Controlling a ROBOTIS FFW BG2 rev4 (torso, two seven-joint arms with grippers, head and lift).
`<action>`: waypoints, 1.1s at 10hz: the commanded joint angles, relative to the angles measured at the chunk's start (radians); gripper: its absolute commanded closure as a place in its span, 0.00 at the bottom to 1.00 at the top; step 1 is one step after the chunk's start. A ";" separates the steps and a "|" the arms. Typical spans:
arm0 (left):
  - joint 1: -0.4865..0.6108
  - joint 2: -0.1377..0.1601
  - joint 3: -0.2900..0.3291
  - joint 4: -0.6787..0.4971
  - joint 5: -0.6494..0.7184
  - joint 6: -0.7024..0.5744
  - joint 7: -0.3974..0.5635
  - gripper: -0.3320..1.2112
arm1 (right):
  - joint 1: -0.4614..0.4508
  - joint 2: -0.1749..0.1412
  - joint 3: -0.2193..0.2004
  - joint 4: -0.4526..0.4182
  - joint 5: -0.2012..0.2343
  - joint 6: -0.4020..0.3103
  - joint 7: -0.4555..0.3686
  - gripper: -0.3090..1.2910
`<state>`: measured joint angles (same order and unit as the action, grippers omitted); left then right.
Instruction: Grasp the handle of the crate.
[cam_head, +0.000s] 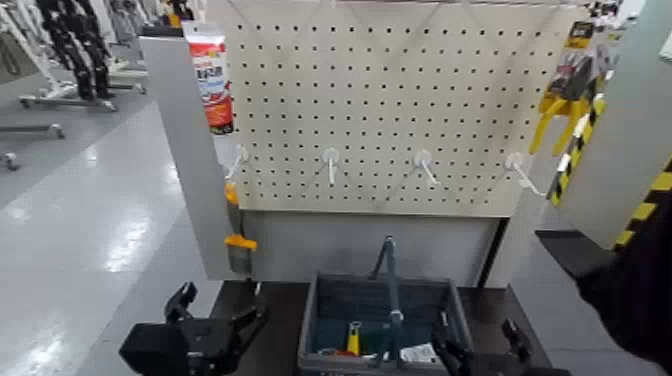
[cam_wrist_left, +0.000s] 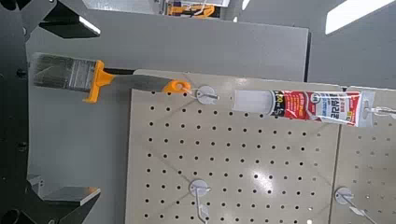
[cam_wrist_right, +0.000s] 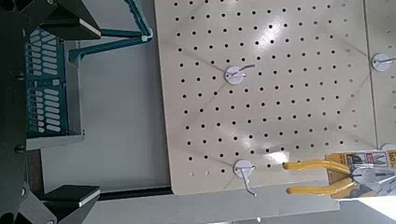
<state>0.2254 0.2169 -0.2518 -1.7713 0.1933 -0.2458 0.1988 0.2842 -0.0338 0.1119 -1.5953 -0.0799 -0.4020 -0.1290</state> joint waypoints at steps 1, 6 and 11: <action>-0.014 0.001 0.003 0.006 0.031 0.026 -0.029 0.28 | 0.000 -0.002 0.002 0.000 0.000 0.000 0.000 0.28; -0.100 -0.017 0.062 0.006 0.210 0.257 -0.240 0.28 | -0.002 -0.002 0.003 0.002 -0.005 0.000 0.000 0.27; -0.242 -0.024 0.103 0.064 0.561 0.602 -0.383 0.28 | -0.002 -0.002 0.005 0.002 -0.006 0.000 0.000 0.27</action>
<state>0.0025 0.1899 -0.1447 -1.7200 0.7091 0.3219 -0.1847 0.2822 -0.0359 0.1152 -1.5928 -0.0855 -0.4019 -0.1288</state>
